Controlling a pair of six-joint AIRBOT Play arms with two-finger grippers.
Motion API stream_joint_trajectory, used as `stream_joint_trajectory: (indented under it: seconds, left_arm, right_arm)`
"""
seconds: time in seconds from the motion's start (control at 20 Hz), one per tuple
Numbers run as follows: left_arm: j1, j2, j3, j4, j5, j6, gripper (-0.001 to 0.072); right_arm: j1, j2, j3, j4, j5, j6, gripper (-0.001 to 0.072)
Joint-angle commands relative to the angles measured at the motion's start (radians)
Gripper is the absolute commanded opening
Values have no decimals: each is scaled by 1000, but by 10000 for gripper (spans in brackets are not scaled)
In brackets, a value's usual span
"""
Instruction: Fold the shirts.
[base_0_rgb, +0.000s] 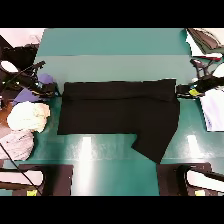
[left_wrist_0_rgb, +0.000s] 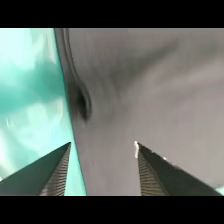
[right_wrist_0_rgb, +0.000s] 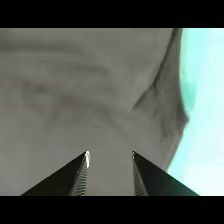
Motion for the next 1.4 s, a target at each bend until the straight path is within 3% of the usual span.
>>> stream_joint_trajectory:
  seconds: [0.0, 0.15, 0.35, 0.9, 0.95, 1.0, 1.05, 1.1, 1.15, 1.35]
  left_arm:
    - [18, 100, -99, 46, -96, -24, 484]
    - [22, 232, -313, 42, -67, -22, 485]
    - [22, 325, -499, 103, -10, -58, 484]
    - [22, 327, -658, 16, 57, -65, 482]
    - [22, 328, -658, 16, 63, -66, 401]
    - [22, 328, -658, 10, 66, -63, 185]
    - [22, 328, -657, -8, 74, -47, 117]
    - [22, 328, -653, -24, 80, -48, 101]
    - [22, 334, -645, -25, 84, -41, 26]
    - [22, 365, -586, -27, 79, -41, 25]
  right_arm:
    - [-53, 100, -1, 97, 169, -81, 317]
    - [-95, 162, -1, 192, 200, -109, 317]
    - [-96, 206, -1, 208, 203, -115, 310]
    - [-96, 207, -1, 214, 217, -115, 311]
    - [-96, 207, -1, 210, 228, -115, 311]
    - [-96, 207, -1, 199, 248, -115, 311]
    - [-96, 208, -7, 182, 269, -114, 311]
    - [-98, 218, -34, 171, 275, -114, 311]
    - [-108, 240, -85, 155, 268, -113, 311]
    - [-221, 361, -381, 153, 211, -113, 311]
